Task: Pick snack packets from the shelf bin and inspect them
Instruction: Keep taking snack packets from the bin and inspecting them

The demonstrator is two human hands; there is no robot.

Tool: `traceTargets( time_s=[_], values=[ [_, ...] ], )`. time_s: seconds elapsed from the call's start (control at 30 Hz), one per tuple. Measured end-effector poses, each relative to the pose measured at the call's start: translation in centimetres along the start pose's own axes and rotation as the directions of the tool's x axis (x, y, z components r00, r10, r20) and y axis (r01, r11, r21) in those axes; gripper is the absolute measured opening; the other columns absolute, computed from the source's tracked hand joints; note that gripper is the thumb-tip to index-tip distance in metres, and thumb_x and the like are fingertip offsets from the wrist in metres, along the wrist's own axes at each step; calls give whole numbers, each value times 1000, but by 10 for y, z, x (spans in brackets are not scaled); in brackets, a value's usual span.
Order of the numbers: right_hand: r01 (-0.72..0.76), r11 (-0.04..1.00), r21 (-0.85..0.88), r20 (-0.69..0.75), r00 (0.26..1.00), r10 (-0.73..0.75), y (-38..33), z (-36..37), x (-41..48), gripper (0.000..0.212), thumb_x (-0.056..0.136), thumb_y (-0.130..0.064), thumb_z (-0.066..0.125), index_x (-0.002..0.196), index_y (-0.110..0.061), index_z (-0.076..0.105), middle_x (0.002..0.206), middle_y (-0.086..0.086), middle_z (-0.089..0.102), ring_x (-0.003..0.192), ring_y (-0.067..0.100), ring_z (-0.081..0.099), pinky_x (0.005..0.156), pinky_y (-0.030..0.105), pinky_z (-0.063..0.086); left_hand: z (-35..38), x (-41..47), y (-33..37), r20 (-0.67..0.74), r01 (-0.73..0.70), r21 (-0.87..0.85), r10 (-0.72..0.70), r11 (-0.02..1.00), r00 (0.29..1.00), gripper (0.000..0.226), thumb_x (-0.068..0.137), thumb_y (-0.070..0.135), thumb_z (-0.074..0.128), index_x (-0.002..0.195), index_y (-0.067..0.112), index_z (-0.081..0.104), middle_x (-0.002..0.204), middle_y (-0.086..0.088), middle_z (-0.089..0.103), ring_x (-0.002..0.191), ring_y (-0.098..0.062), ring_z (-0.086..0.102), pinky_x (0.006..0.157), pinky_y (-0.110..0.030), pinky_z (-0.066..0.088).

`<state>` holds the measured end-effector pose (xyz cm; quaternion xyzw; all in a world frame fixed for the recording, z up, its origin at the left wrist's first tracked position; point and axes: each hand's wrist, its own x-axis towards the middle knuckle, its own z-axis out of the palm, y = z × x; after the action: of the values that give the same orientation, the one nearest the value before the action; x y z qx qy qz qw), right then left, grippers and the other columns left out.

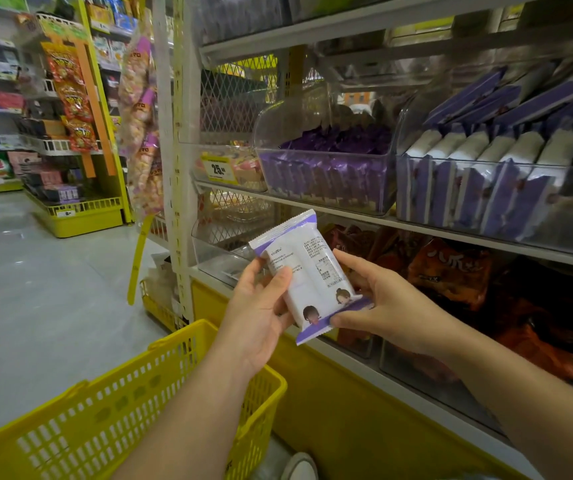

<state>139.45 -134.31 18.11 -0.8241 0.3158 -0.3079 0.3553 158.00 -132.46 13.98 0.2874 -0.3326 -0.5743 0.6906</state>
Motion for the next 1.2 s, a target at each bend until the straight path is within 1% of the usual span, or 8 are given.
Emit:
traceTargets(
  time_s=[0.27, 0.37, 0.5, 0.63, 0.73, 0.87, 1.03, 1.2],
  values=[
    [174, 977, -127, -96, 978, -187, -2, 22, -1, 85, 63, -43, 79, 119, -79, 26, 118, -48, 50, 112, -17, 53, 83, 6, 48, 2, -2, -3, -27, -9, -9, 9, 1000, 1000, 47, 89, 9, 62, 132, 21, 49, 119, -9, 69, 104, -24, 69, 67, -40, 59],
    [107, 994, 9, -66, 992, -106, 6, 16, -1, 83, 70, -31, 83, 123, -69, 32, 120, -38, 57, 112, -8, 59, 85, 14, 52, 0, -1, -3, -37, -3, 12, 4, 1000, 999, 37, 90, 10, 60, 124, 24, 55, 116, -7, 71, 102, -23, 70, 66, -40, 59],
    [-32, 918, 396, 5, 999, 32, 0, 7, 2, 41, 87, -29, 62, 121, -47, 49, 115, -11, 71, 104, 14, 69, 70, 19, 56, 3, -5, -3, -2, 43, 63, -42, 997, 999, 29, 93, 18, 56, 120, 29, 60, 113, -4, 72, 101, -22, 71, 65, -38, 59],
    [-91, 875, 475, 30, 996, 87, -3, 8, 5, 31, 90, -29, 55, 121, -30, 59, 108, -1, 73, 97, 20, 72, 66, 21, 56, 8, -9, -8, -32, -5, 309, 15, 951, 999, 23, 98, 24, 51, 117, 32, 62, 104, 2, 75, 98, -18, 71, 68, -38, 60],
    [-54, 904, 424, -30, 997, 73, 2, 15, 8, 29, 94, -26, 55, 122, -34, 58, 111, -6, 72, 98, 19, 71, 71, 23, 57, 10, -12, -12, 21, -87, 549, 91, 831, 996, 34, 100, 22, 48, 130, 40, 51, 116, 10, 69, 107, -12, 67, 85, -45, 58],
    [2, 917, 399, -86, 996, 35, 5, 20, 9, 35, 89, -32, 57, 123, -41, 55, 116, -14, 69, 104, 11, 68, 82, 24, 57, 12, -15, -11, 124, -47, 625, -40, 779, 992, 84, 84, 31, 67, 149, 49, 15, 141, 11, 52, 127, -13, 52, 104, -48, 46],
    [21, 938, 347, -86, 996, 10, 3, 24, 7, 33, 88, -38, 54, 119, -52, 53, 114, -23, 68, 103, 4, 68, 78, 20, 56, 12, -14, -12, 115, -61, 651, -19, 757, 993, 98, 63, 28, 67, 148, 45, 22, 134, 10, 57, 124, -9, 55, 103, -44, 48],
    [36, 945, 324, -73, 997, -13, -2, 26, 5, 31, 98, -21, 52, 116, -45, 59, 109, -19, 71, 97, 8, 70, 70, 20, 57, 13, -13, -15, 43, -39, 641, 16, 767, 999, 103, 57, 29, 64, 148, 45, 20, 138, 2, 55, 119, -17, 59, 94, -45, 54]
  ],
)
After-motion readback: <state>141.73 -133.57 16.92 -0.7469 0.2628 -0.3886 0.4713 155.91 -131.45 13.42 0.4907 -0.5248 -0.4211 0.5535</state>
